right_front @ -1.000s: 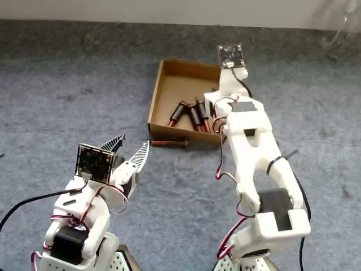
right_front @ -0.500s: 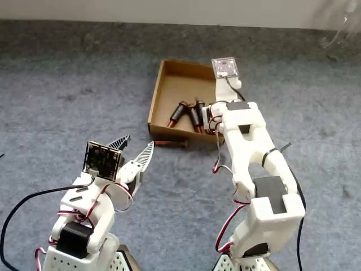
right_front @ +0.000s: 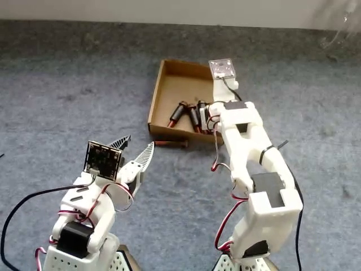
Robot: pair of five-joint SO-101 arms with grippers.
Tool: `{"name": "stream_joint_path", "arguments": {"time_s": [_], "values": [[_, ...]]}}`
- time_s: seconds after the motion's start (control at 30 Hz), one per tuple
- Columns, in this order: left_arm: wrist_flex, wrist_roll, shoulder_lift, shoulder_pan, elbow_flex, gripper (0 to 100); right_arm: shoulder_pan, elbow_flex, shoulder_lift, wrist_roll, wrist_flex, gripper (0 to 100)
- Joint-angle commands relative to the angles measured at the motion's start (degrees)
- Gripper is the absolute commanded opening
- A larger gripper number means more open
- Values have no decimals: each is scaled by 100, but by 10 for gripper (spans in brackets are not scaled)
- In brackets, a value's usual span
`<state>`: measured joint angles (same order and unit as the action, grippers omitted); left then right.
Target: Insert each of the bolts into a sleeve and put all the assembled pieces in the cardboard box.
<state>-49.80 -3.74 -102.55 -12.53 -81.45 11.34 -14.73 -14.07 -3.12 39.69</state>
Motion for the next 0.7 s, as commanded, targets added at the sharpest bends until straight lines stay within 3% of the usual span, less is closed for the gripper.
{"name": "stream_joint_path", "arguments": {"time_s": [0.0,0.37,0.67], "values": [[123,44,13,-75,40,178,-92,409,31,26,-66,6],[123,44,13,-84,40,178,-84,673,57,26,-4,5],[114,44,13,-84,48,178,-84,2264,-505,35,1525,6]]}}
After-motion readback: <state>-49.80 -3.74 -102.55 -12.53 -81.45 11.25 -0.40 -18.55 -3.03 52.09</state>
